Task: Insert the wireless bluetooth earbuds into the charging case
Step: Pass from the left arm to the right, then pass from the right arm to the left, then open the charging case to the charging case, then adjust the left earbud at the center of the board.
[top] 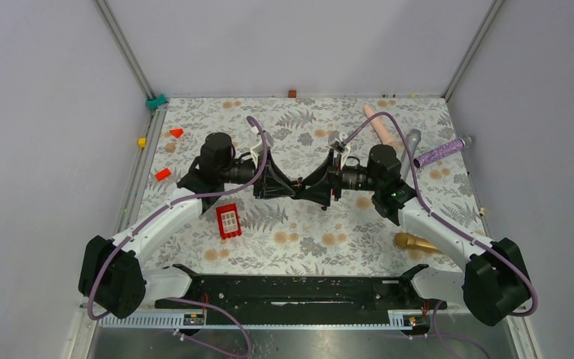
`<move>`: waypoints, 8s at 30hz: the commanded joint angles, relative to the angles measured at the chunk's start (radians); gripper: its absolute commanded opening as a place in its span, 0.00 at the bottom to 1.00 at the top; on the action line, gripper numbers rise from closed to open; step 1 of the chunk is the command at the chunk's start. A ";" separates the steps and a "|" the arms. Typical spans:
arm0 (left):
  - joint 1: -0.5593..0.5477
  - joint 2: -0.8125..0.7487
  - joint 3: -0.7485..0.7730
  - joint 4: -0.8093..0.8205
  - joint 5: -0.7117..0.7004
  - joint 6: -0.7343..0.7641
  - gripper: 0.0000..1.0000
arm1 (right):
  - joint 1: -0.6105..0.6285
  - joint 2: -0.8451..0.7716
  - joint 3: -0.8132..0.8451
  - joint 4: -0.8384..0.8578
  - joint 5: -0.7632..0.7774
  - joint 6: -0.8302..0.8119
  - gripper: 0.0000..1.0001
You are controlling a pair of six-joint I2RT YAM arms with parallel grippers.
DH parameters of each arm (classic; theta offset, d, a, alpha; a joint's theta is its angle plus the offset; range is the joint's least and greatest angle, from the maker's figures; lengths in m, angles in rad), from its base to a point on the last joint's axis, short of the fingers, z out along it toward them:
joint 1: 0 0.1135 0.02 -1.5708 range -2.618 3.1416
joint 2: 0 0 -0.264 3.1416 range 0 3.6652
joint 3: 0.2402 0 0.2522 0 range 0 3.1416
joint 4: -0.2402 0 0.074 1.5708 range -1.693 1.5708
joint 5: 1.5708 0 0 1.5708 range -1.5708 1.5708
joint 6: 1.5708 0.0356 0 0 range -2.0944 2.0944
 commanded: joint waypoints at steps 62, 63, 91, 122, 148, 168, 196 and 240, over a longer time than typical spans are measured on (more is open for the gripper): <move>-0.134 0.082 0.250 -0.721 -0.009 0.698 0.61 | 0.075 -0.027 0.126 -0.434 -0.087 -0.408 0.14; -0.134 0.084 0.248 -0.713 -0.007 0.692 0.61 | 0.077 -0.026 0.126 -0.435 -0.087 -0.407 0.14; -0.152 0.120 0.269 -0.700 -0.024 0.655 0.35 | 0.115 -0.013 0.134 -0.464 -0.047 -0.455 0.15; -0.159 0.091 0.255 -0.700 -0.040 0.671 0.00 | 0.111 -0.069 0.161 -0.605 0.135 -0.624 0.66; -0.158 0.082 0.261 -0.700 -0.071 0.671 0.00 | 0.040 -0.116 0.192 -0.544 0.434 -0.556 0.82; 0.106 -0.015 0.305 -0.942 -0.046 0.898 0.00 | -0.081 0.123 0.276 -0.583 0.452 -0.375 0.78; 0.294 -0.161 0.134 -0.985 0.131 1.000 0.00 | 0.017 0.666 0.689 -0.863 0.622 -0.413 0.57; 0.323 -0.131 0.118 -0.985 0.165 1.028 0.00 | 0.042 0.975 0.902 -0.968 0.346 -0.059 0.52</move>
